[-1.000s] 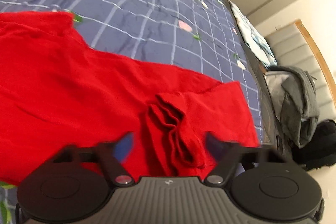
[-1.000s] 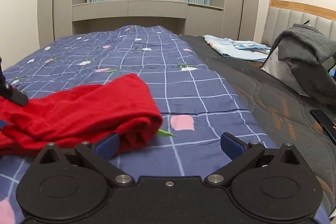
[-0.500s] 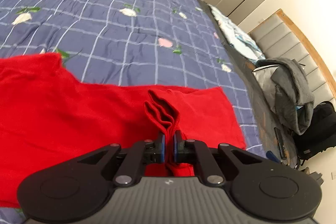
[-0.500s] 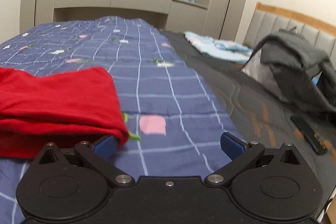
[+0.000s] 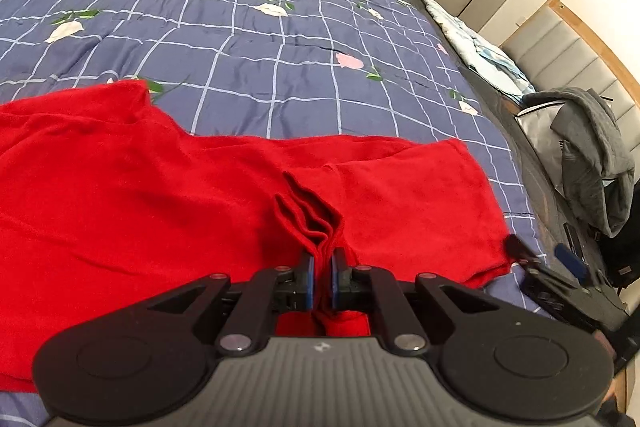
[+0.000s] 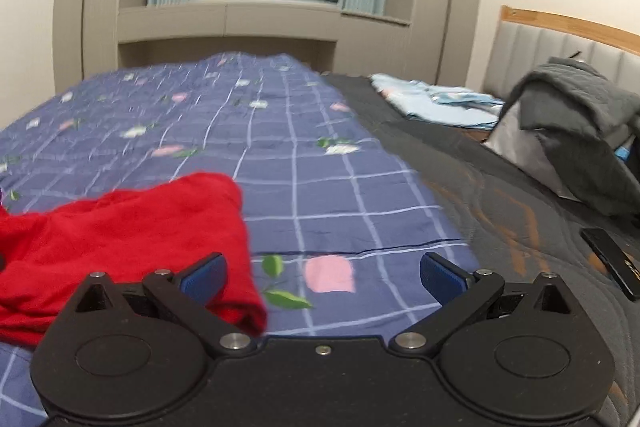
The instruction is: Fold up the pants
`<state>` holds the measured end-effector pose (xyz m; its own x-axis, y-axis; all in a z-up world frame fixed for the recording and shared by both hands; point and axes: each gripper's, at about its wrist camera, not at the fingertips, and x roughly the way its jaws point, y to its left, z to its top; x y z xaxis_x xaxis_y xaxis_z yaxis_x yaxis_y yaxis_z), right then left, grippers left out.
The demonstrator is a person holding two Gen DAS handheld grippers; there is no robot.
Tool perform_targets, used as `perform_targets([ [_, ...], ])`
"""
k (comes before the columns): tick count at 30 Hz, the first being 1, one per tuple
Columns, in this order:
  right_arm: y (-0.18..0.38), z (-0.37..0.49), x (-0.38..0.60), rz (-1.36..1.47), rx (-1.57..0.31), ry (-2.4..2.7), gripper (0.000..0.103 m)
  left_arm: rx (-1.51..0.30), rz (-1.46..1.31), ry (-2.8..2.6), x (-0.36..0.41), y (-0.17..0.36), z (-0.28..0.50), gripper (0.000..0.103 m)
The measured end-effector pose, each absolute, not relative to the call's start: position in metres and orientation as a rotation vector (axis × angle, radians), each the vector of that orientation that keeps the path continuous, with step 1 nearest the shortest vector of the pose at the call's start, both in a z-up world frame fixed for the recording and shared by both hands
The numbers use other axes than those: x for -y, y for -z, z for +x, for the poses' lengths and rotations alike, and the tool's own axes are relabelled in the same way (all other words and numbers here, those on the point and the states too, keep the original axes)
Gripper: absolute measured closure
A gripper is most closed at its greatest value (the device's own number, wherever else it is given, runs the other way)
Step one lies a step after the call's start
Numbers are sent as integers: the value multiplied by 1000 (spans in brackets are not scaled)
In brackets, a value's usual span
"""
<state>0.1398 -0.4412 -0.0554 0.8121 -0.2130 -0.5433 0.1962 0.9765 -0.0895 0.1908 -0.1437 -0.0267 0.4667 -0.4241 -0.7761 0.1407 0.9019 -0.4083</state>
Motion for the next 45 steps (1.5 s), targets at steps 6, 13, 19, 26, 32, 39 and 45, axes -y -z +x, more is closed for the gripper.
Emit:
perform_targets([
  [6,79,160,440,-27,-691,204,1,-1029,-291,351,146,26,190,95],
  [13,56,148,426,-29,-630,192,1,-947,-253,374,146,3,178,96],
  [19,33,140,406,-6,-569,136,1,-911,-229,376,139,-20,168,96],
  [26,15,136,370,-21,-534,52,1,-889,-183,374,110,-38,155,96],
  [32,23,136,339,-37,-568,-12,1,-927,-214,294,68,-20,150,96],
  [39,44,138,317,-79,-619,-46,1,-1041,-265,253,48,22,157,92],
  [45,44,144,325,-78,-592,-35,1,-1023,-245,189,45,20,158,37],
])
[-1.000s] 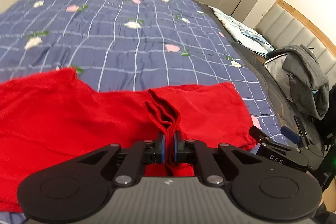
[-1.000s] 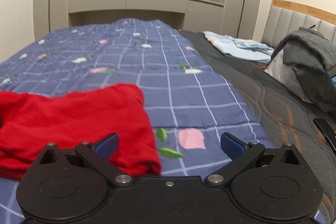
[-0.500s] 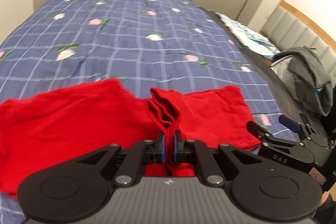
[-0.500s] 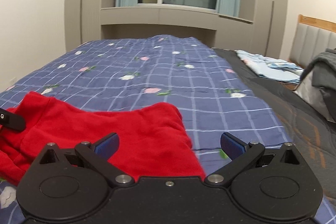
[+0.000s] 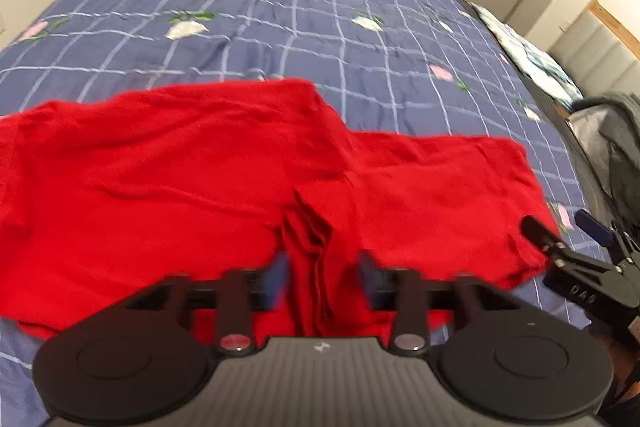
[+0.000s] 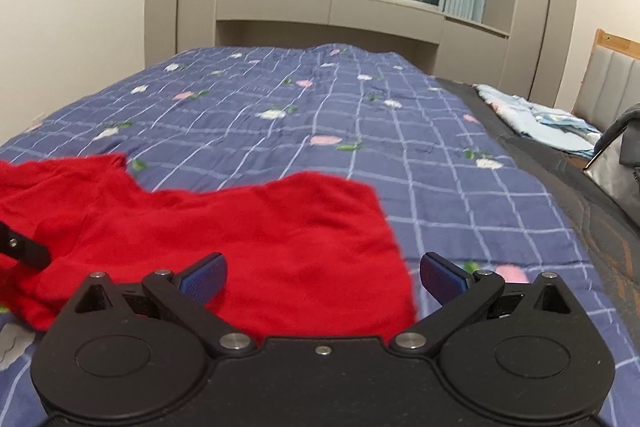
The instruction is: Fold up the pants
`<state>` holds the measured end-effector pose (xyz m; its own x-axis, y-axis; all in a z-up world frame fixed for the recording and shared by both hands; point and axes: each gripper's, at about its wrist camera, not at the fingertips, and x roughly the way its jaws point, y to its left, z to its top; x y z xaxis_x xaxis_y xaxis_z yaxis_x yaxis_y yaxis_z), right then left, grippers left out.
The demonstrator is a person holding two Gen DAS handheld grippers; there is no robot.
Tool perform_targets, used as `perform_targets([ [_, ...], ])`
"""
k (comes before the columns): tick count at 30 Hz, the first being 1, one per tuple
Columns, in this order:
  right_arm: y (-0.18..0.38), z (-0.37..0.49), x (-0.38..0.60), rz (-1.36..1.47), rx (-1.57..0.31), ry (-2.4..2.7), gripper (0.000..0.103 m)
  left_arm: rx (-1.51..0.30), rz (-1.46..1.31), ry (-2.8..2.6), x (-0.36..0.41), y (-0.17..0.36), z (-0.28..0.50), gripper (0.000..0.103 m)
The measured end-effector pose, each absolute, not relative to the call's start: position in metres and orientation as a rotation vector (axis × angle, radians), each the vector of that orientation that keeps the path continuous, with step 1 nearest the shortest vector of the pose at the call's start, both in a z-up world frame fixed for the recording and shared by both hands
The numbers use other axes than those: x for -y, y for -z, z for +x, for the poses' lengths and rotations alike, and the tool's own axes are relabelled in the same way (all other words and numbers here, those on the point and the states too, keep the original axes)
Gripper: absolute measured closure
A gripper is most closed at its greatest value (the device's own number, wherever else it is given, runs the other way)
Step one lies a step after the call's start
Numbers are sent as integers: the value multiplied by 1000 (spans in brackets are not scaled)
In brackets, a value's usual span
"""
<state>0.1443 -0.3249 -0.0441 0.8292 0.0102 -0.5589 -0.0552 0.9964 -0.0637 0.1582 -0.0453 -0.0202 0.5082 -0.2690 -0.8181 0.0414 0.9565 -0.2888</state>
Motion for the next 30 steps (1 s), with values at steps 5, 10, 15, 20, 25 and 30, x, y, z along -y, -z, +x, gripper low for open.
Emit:
perform_targets([
  [5,35,176,346,-83,-560,12,1,-1003,-223,112,44,21,169,30],
  [10,50,216,361,-78,-613,87,1,-1060,-185,64,47,40,177,28],
  [15,78,236,367,-82,-711,89,1,-1058,-171,66,50,42,178,27],
  [20,68,224,363,-82,-696,105,1,-1068,-207,66,45,36,177,24],
  [25,46,182,342,-59,-627,37,1,-1056,-217,53,36,26,165,8],
  [30,58,153,300,-163,-648,-42,1,-1070,-206,9,25,24,155,7],
])
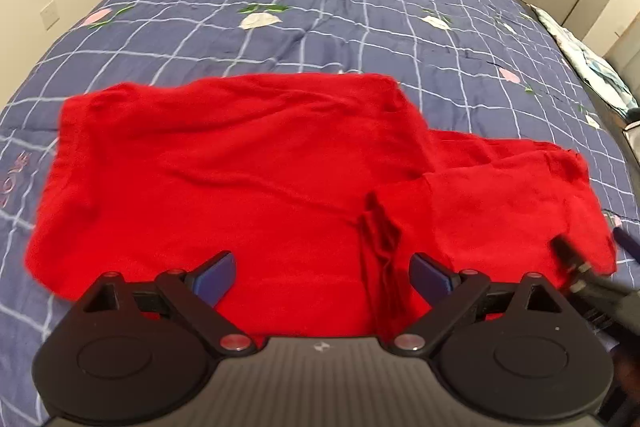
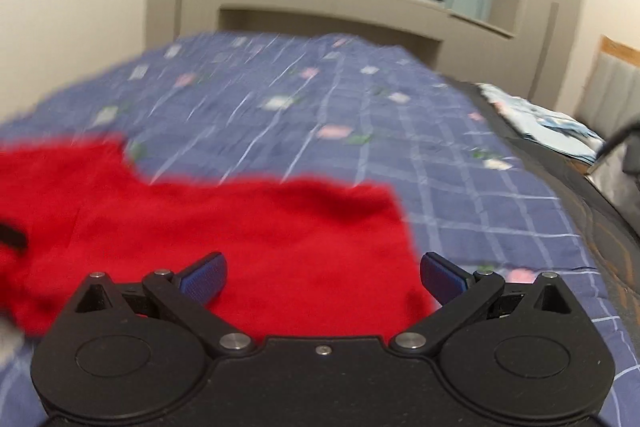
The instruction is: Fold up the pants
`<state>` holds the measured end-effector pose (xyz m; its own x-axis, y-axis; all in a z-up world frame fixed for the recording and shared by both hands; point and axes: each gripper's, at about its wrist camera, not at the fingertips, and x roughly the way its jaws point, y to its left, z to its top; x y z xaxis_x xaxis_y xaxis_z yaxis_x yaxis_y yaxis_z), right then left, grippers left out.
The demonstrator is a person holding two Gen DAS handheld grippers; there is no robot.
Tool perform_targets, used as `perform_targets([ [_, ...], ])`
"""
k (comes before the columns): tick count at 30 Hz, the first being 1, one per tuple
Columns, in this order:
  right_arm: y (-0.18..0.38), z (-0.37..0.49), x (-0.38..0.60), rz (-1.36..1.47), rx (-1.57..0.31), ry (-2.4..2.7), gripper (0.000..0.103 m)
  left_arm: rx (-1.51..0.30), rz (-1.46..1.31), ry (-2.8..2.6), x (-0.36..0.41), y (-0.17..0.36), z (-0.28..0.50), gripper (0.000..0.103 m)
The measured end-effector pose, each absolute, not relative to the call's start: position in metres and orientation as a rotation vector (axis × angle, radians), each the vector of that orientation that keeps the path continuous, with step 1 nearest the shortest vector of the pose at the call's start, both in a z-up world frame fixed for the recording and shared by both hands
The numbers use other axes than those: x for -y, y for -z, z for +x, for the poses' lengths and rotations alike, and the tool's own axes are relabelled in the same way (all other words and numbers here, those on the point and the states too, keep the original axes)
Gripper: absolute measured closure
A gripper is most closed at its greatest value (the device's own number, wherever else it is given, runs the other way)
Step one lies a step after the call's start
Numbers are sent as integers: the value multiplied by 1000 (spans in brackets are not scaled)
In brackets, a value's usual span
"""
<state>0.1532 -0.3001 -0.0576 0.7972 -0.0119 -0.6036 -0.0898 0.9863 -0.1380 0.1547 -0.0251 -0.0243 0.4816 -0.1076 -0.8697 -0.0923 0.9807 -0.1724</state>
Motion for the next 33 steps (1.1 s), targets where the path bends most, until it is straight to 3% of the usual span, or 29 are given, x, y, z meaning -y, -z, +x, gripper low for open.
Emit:
perform_targets([
  [12,35,122,245,-162,-570,-145,1,-906,-255,-146,-56,-18,99,1],
  [27,55,93,174,-227,-668,-296,1,-946,-421,-200,-121,33,54,1],
  [33,66,83,165,-264,-672,-271,0,-867,-530,-114,-130,32,47,1],
])
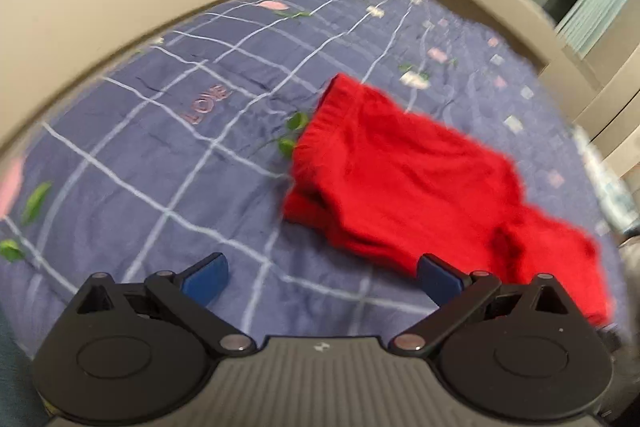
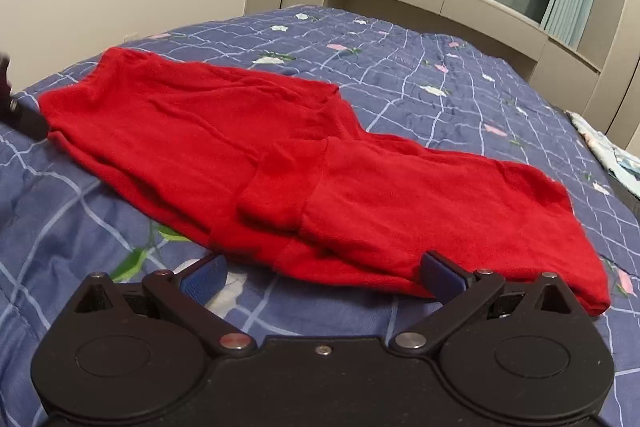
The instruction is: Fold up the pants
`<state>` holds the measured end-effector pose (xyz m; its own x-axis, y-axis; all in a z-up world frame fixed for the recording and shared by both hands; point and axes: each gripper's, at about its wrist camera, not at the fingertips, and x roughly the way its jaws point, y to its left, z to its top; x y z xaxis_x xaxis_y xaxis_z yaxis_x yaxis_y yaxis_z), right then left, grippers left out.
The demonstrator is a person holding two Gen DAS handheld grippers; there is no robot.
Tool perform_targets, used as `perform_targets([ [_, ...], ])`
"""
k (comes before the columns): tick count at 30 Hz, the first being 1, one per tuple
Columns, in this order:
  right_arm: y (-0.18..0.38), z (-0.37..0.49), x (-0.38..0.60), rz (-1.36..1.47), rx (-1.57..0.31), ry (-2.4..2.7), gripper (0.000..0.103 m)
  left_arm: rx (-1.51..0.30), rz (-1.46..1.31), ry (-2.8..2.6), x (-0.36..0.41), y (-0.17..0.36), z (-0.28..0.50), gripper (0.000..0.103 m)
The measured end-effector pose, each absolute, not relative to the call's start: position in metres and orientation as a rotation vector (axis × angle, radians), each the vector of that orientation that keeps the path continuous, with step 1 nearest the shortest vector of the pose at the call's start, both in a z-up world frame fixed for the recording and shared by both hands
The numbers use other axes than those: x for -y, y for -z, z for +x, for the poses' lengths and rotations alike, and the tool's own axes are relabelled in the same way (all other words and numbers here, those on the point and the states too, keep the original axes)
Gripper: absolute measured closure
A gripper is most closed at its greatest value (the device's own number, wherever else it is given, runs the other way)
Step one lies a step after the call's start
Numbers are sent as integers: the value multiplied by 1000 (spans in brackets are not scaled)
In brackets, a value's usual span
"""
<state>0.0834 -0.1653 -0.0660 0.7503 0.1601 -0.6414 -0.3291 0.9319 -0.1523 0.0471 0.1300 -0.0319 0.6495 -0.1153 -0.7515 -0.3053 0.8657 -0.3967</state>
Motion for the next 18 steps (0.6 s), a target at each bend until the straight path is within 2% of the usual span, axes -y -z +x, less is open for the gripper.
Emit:
perform_targets([
  [7,42,78,179,-177,-491,-230,0,-759,-807,31,-142,39,54,1],
  [12,44,102,192,-166,-508,-134,0,-827,-896,8,-134,54,68,1],
  [18,76,120,207,-106,-618,-101,0,-852,-881,-32,-122,63,72,1],
])
